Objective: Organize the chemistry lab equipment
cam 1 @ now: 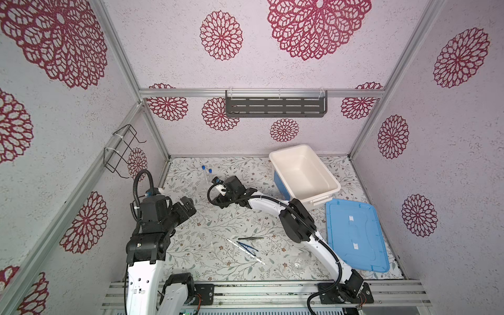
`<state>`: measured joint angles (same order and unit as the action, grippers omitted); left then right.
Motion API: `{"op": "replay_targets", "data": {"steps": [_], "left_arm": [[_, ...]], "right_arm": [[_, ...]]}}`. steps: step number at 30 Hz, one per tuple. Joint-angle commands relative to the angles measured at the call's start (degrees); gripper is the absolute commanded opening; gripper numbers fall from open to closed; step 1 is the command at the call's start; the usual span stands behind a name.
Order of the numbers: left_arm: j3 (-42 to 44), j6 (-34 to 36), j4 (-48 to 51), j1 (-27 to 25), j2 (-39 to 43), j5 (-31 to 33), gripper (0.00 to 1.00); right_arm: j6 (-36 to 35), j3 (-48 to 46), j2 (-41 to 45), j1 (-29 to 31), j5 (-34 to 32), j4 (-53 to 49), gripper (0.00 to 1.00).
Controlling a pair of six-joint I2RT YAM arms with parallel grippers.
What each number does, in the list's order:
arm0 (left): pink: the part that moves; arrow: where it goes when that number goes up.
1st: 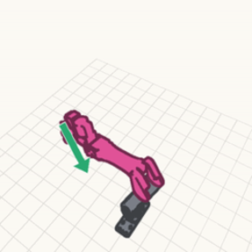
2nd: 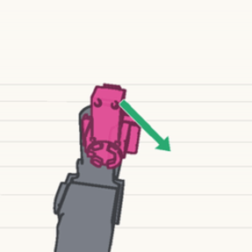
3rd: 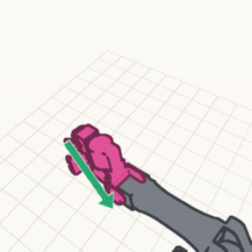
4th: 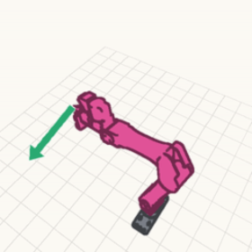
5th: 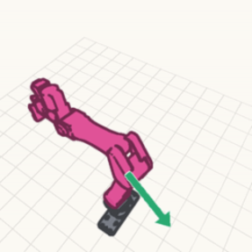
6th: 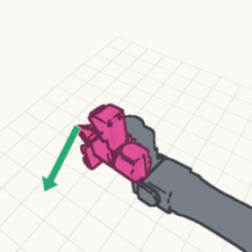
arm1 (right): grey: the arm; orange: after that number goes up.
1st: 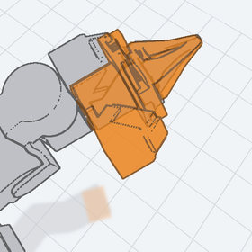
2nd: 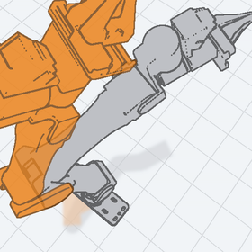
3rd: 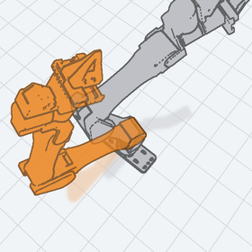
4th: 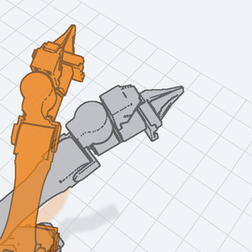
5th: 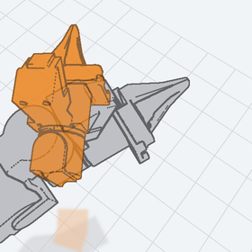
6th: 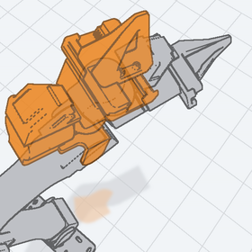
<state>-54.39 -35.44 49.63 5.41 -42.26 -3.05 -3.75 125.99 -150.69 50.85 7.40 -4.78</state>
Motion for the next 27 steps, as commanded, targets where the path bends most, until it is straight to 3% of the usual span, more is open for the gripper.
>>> {"op": "replay_targets", "data": {"steps": [1,9,18,20,23,27], "left_arm": [[1.12,-1.43,-0.29,0.44,0.42,-1.26,0.97],[0.95,-1.74,0.85,0.48,1.4,-2.34,0.97],[0.07,-1.27,6.1,0.48,2.6,-3.64,0.97],[0.15,-2.39,6.55,0.43,2.47,-5.54,0.98],[1.4,-2.66,5.5,0.29,1.21,-13.2,0.97],[2.17,-5.4,6.08,-1.32,0.22,-18.21,0.97]], "right_arm": [[0.8,0.93,-0.28,0.25,0.14,-2.52,0.84],[0.37,-4.24,7.79,0.21,4.43,-0.18,0.93],[3.07,-24.01,26.26,-0.31,6.38,6.47,0.96],[2.56,-30.02,31.32,-0.42,9.41,10.15,0.96],[2.0,-38.09,37.96,-0.49,9.89,13.17,0.96],[3.64,-41.14,44.66,-0.66,2.98,5.26,0.96]]}}
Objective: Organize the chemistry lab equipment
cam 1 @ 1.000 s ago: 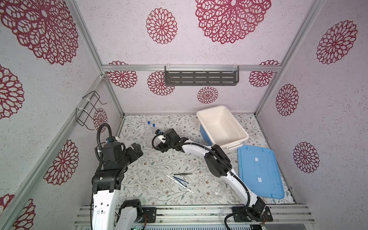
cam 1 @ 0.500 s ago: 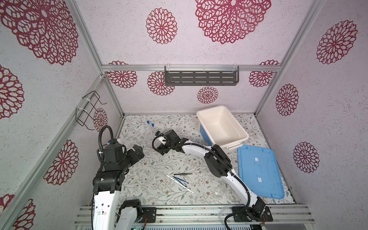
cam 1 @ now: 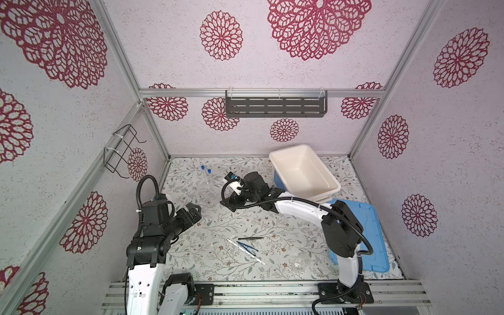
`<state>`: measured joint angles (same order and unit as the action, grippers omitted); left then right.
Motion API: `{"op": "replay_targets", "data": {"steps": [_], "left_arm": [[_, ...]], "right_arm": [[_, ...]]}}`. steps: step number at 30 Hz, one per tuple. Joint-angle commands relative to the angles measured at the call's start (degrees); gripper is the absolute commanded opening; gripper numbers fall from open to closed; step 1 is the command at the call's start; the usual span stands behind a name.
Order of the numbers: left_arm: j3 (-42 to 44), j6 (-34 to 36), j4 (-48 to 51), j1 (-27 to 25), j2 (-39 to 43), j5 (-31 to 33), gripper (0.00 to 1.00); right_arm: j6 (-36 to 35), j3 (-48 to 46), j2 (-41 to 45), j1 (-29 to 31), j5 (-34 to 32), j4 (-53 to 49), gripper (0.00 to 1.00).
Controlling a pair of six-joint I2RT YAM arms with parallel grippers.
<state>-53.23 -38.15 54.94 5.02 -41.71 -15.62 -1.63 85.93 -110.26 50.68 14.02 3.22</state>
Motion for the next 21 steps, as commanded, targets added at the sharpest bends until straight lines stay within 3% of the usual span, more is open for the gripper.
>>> {"op": "replay_targets", "data": {"steps": [1,6,13,21], "left_arm": [[1.42,-3.76,0.48,-2.2,0.24,-5.25,0.97],[3.48,-9.79,-3.6,-12.69,1.39,1.12,0.99],[-0.94,-10.98,-5.28,-26.27,-7.99,9.5,0.99],[-8.69,-6.45,-0.98,-33.74,-18.29,14.48,0.99]], "right_arm": [[1.83,-1.41,6.15,-0.59,-5.96,-5.6,0.96],[-0.1,-2.87,14.98,-1.05,-15.51,-20.85,0.96],[-0.53,-2.57,24.98,-5.15,-26.64,-34.81,0.96],[-0.87,0.59,25.75,-16.41,-22.22,-43.39,0.93]]}}
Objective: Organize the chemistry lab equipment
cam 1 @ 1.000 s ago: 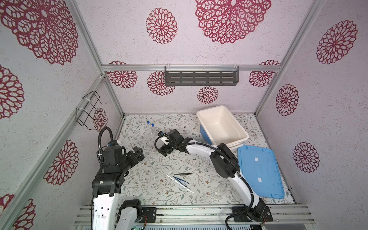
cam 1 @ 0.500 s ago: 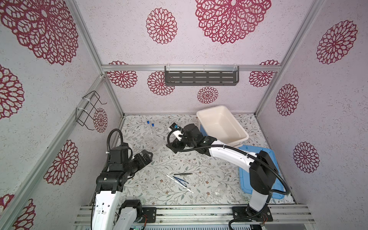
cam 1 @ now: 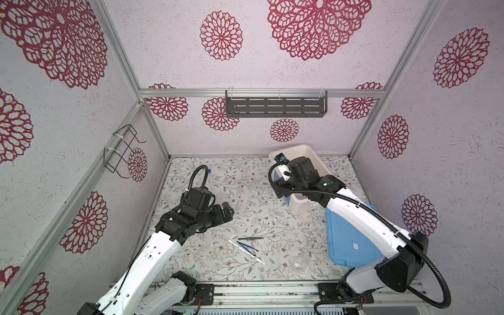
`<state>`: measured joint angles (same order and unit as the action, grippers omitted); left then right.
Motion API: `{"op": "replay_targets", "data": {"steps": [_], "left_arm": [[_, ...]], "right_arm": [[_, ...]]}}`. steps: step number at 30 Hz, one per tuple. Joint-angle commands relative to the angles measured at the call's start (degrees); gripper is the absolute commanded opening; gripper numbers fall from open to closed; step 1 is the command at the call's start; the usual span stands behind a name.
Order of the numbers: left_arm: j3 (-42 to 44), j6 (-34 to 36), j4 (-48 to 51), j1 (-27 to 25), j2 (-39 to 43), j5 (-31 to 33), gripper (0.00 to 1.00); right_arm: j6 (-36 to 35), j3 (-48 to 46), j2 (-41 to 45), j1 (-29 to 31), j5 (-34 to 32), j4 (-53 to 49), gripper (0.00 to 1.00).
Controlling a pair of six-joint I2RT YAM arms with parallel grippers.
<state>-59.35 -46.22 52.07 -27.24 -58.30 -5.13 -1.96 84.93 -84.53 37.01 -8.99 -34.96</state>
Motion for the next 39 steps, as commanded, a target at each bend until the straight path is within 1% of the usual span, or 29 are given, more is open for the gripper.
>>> {"op": "replay_targets", "data": {"steps": [1,3,5,9,12,15,17,19,23,25,29,33,39], "left_arm": [[-3.22,1.94,2.32,-1.96,-2.5,4.24,0.99],[-3.89,2.59,2.1,-2.84,-3.54,3.13,0.98],[-4.56,2.97,1.89,-3.32,-4.17,2.07,0.97],[-5.8,3.59,4.48,-3.66,-4.23,4.54,0.98],[-7.23,6.26,6.53,-3.64,-4.39,6.8,0.97],[-9.41,9.59,8.33,-3.54,-5.12,10.15,0.97],[-10.83,11.79,8.94,-3.47,-5.95,12.01,0.97],[-11.93,14.08,9.01,-3.36,-7.08,12.84,0.97],[-14.09,17.39,9.51,-3.17,-10.22,12.92,0.97],[-14.69,18.02,9.86,-3.14,-11.62,11.98,0.97],[-15.79,18.29,10.24,-2.82,-13.88,6.37,0.97],[-15.32,18.41,10.06,-2.6,-14.21,6.78,0.97],[-13.42,18.88,9.09,0.08,-13.09,3.1,0.97]], "right_arm": [[0.19,2.12,-0.99,-4.44,3.04,-5.5,0.91],[1.66,4.62,-3.97,-7.09,7.66,-6.87,0.88],[2.94,8.33,-7.85,-8.55,10.47,-8.34,0.85],[3.61,14.13,-14.8,-9.04,12.13,-10.77,0.85],[4.96,17.8,-19.41,-9.56,12.85,-11.44,0.81],[4.66,22.14,-23.66,-9.6,13.36,-12.85,0.73],[4.14,24.8,-26.12,-9.55,14.4,-13.83,0.65],[3.47,26.64,-27.74,-9.59,14.86,-14.91,0.6],[1.57,27.5,-28.69,-9.31,15.04,-15.89,0.47],[0.82,26.84,-28.46,-9.18,14.87,-15.95,0.43],[0.86,25.18,-27.62,-9.1,14.86,-15.66,0.41],[-0.8,25.01,-27.1,-8.4,15.55,-14.95,0.37],[-6.38,25.07,-26.15,-6.28,15.85,-15.24,0.32]]}}
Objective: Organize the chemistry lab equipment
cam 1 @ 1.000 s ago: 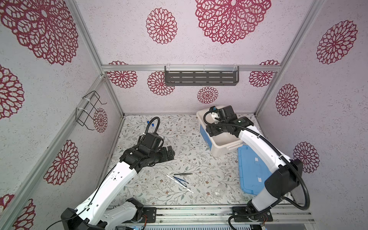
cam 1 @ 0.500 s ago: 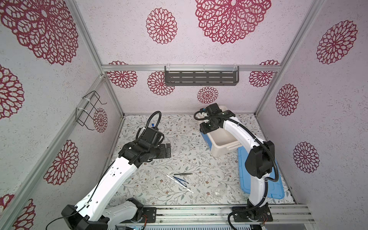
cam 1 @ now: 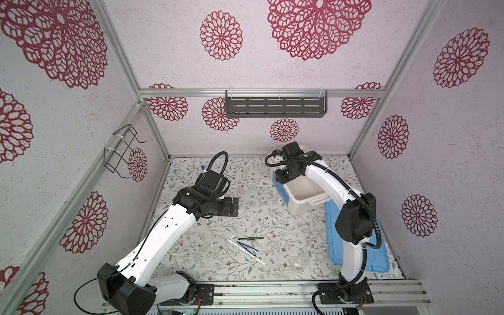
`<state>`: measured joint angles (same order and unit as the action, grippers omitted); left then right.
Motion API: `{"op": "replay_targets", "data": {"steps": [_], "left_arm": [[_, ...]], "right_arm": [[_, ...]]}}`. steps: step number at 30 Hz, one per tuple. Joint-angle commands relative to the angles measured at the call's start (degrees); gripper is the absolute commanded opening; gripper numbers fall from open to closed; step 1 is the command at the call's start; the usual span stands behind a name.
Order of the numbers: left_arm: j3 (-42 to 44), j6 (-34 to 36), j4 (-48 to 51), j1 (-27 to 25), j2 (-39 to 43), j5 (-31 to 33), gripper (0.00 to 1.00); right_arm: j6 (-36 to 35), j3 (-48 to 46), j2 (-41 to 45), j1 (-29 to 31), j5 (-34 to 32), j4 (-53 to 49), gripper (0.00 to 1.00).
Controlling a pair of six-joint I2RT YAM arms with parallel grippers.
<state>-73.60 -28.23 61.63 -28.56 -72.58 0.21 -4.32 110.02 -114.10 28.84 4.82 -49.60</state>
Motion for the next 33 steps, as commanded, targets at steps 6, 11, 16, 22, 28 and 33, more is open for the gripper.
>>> {"op": "replay_targets", "data": {"steps": [6,11,16,22,28,33], "left_arm": [[3.86,-0.37,-3.52,4.77,2.53,-5.0,0.97],[3.69,-0.29,-3.68,6.14,1.85,-6.16,0.97],[3.2,-0.43,-4.14,6.62,1.56,-6.9,0.97],[4.21,-0.86,-4.53,6.77,1.65,-6.98,0.97],[4.43,-1.75,-5.19,6.86,1.64,-7.33,0.97],[4.78,-2.37,-5.37,6.88,1.77,-7.25,0.97]], "right_arm": [[-11.79,0.82,3.4,4.74,2.17,-3.59,0.3],[-16.93,-0.86,4.88,6.59,1.63,-4.31,0.3],[-19.41,-2.67,6.22,7.19,1.15,-4.46,0.29],[-19.63,-4.39,7.75,7.19,2.21,-3.54,0.29],[-25.95,-8.31,9.87,7.19,2.26,-0.37,0.28],[-30.75,-11.13,11.45,7.22,5.38,3.87,0.26]]}}
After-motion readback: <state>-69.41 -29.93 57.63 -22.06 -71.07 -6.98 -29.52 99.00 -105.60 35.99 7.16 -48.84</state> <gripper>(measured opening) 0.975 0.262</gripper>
